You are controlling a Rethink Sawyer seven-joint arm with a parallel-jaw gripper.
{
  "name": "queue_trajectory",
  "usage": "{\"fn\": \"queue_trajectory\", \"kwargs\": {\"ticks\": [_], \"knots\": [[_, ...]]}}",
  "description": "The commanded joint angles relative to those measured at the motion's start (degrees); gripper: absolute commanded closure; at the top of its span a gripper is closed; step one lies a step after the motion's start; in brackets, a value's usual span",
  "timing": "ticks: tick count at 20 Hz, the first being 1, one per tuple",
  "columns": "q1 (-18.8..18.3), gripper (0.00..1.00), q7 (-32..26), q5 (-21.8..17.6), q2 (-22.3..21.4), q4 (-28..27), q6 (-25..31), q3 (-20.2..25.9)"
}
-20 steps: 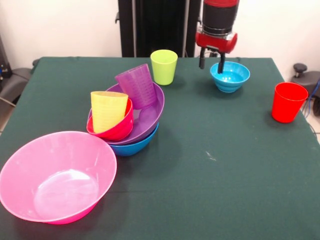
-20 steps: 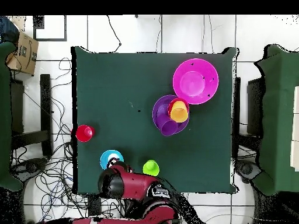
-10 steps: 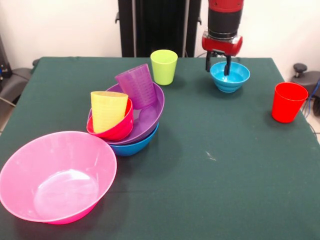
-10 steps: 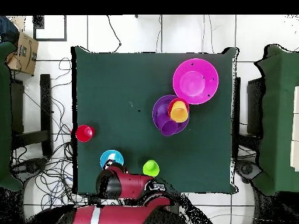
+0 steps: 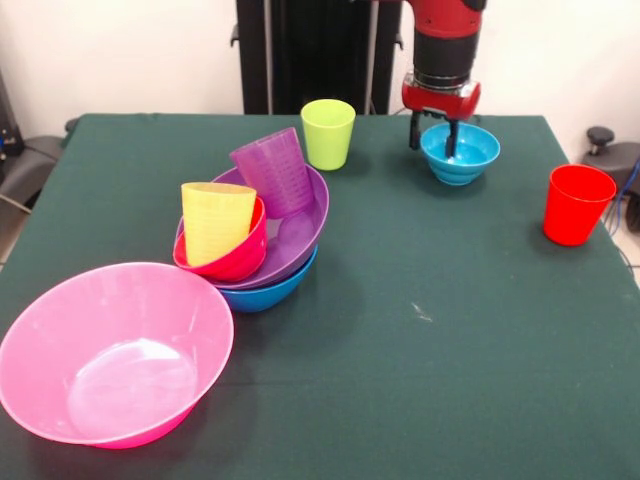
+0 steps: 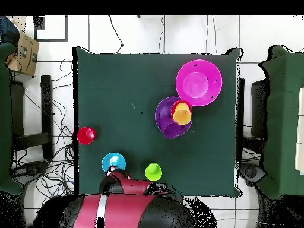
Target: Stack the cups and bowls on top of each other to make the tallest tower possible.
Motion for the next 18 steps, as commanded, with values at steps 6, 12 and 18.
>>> {"fn": "queue_trajectory", "kwargs": {"ticks": [6, 12, 18], "knots": [[0.38, 1.0, 7.31, -0.7, 4.18, -6.16, -3.6, 2.0], [-0.05, 1.0, 7.18, -0.94, 4.9, -6.44, -4.07, 1.98], [-0.5, 1.0, 6.97, -1.63, 5.08, -6.65, -4.05, 1.93]]}}
